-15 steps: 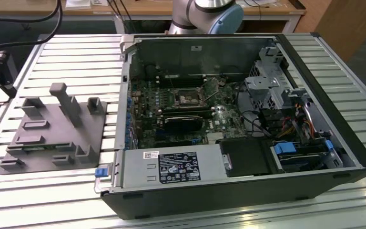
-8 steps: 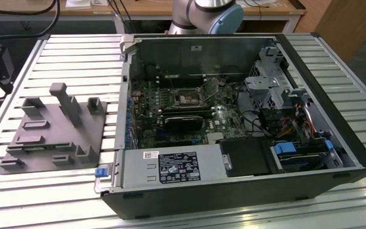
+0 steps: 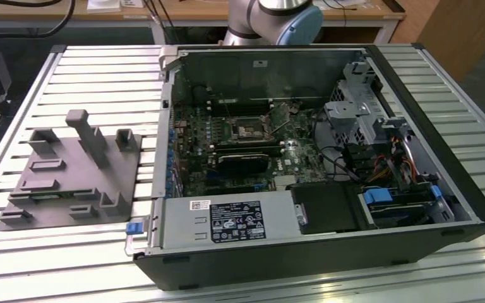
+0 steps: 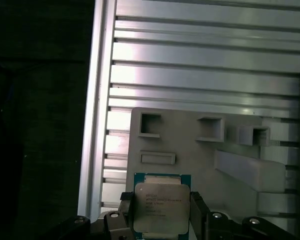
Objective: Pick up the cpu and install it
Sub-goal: 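Pick up the cpu and move it towards the insertion slot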
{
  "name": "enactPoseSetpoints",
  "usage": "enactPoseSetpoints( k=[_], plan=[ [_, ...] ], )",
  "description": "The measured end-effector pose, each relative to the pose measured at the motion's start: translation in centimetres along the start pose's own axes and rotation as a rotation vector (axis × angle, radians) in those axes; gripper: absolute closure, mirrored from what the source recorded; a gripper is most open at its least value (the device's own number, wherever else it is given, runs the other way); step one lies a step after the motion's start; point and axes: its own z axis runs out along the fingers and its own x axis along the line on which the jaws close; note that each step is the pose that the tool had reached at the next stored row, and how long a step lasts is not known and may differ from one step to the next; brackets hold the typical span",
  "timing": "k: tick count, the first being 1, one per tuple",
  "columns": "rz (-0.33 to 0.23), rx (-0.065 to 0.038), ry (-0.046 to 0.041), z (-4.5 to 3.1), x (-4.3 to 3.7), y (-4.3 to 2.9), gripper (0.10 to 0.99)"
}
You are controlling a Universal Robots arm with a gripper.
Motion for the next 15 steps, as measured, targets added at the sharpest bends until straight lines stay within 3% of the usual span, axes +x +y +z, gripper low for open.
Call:
enactPoseSetpoints(
  k=[15],
  plan=[
    [0.0,-0.001,0.0,-4.0,-0.04,0.3,0.545]
  ],
)
